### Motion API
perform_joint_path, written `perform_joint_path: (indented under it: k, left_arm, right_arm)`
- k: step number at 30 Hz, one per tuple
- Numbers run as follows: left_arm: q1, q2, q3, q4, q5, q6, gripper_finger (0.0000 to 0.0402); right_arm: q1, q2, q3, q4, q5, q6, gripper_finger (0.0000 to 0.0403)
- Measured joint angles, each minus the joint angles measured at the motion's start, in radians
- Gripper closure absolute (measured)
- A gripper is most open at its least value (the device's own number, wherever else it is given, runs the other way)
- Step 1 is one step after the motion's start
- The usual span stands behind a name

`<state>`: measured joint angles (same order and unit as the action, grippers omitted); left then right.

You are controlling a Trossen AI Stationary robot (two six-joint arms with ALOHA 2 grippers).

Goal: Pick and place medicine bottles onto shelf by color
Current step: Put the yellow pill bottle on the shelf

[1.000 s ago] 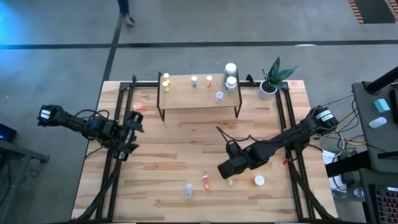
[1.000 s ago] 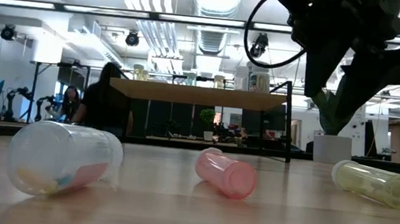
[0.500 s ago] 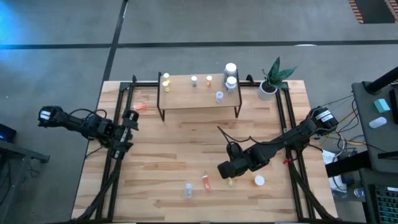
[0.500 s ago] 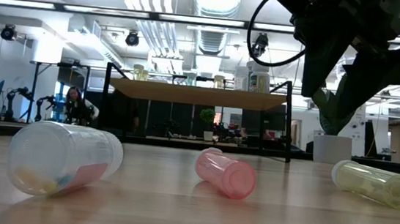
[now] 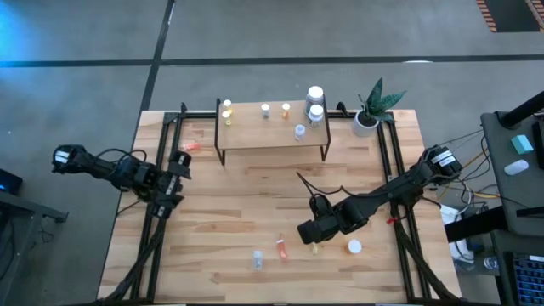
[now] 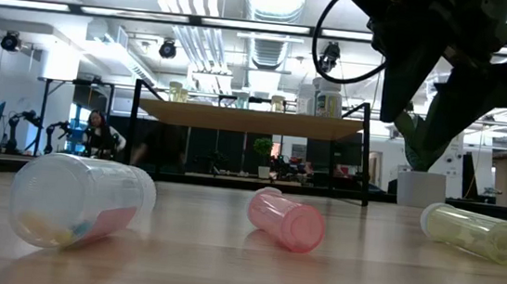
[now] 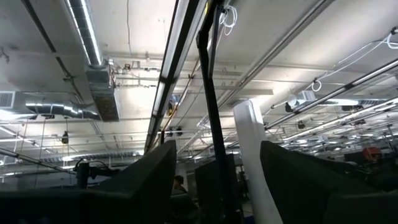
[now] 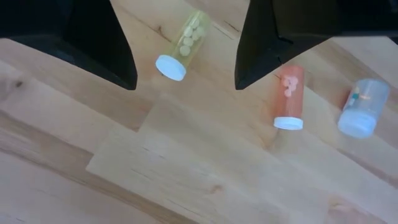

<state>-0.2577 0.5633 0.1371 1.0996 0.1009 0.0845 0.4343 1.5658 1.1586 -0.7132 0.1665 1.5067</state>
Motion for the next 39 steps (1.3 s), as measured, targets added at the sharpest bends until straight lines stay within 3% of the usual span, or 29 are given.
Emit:
perform_joint_path:
  k: [11, 27, 39]
  left_arm:
    - [0.000, 0.015, 0.000, 0.000, 0.000, -0.001, 0.0185]
    - [0.000, 0.021, -0.001, -0.001, 0.000, -0.003, 0.0185]
    - [0.000, 0.024, -0.001, -0.001, 0.000, -0.003, 0.0185]
  right_arm:
    - [0.008, 0.114, -0.001, -0.001, -0.094, 0.099, 0.0071]
    - [0.061, 0.252, 0.078, 0.002, -0.150, 0.152, 0.0078]
    - [0.064, 0.261, 0.079, -0.008, -0.130, 0.153, 0.0079]
